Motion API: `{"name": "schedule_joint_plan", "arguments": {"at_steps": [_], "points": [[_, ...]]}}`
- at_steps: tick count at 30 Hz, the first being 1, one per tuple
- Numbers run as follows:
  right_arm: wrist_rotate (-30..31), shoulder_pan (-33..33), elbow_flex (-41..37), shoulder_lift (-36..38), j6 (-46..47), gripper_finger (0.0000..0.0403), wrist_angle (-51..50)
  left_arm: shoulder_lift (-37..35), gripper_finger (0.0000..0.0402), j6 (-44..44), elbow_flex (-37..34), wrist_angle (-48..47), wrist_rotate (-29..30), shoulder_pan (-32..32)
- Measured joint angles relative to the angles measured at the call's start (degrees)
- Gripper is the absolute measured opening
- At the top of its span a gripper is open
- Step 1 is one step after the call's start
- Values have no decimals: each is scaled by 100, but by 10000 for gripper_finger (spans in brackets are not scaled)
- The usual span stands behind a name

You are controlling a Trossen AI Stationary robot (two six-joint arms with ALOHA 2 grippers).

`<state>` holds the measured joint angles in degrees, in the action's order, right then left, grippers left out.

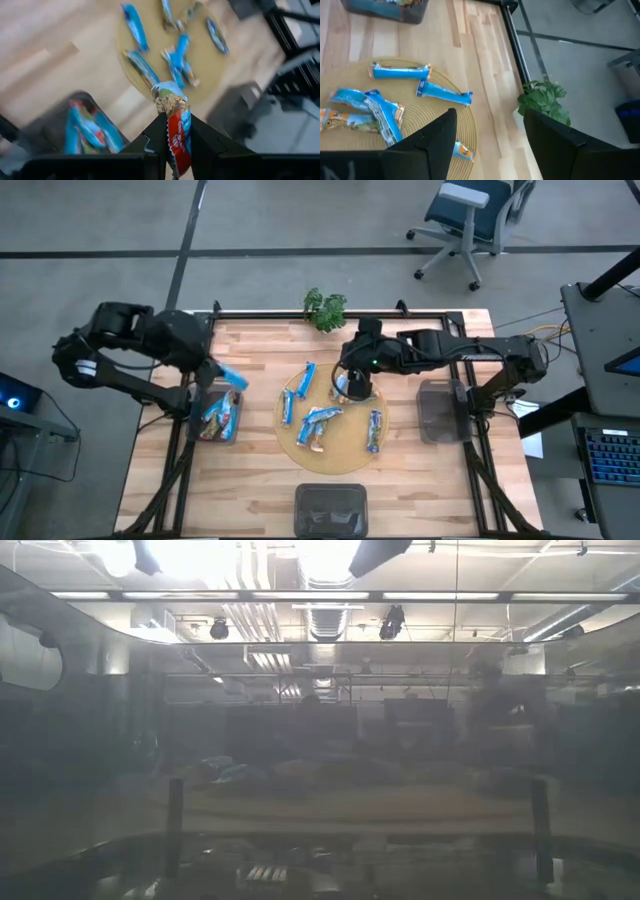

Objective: Pick and place Granola Bars by type
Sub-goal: Put the red granola bar into the top left bin

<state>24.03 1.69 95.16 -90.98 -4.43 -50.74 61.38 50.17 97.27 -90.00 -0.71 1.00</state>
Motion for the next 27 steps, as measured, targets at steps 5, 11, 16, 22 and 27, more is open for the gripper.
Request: {"name": "schedule_joint_plan", "arguments": {"at_steps": [5,11,16,22,27], "points": [[0,0,-94,0,96,221,7,111,41,-411,-99,-4,-384,-5],[-2,2,-160,0,154,221,9,173,41,-1945,-446,1,-282,-3],[-4,2,-163,1,399,221,15,103,41,-2458,-1004,0,-277,-3],[-7,2,-164,2,450,221,26,-316,41,-2086,-1716,-1,-198,-11],[-7,2,-164,2,473,221,49,-917,41,-1470,-2080,-2,294,-38]]}}
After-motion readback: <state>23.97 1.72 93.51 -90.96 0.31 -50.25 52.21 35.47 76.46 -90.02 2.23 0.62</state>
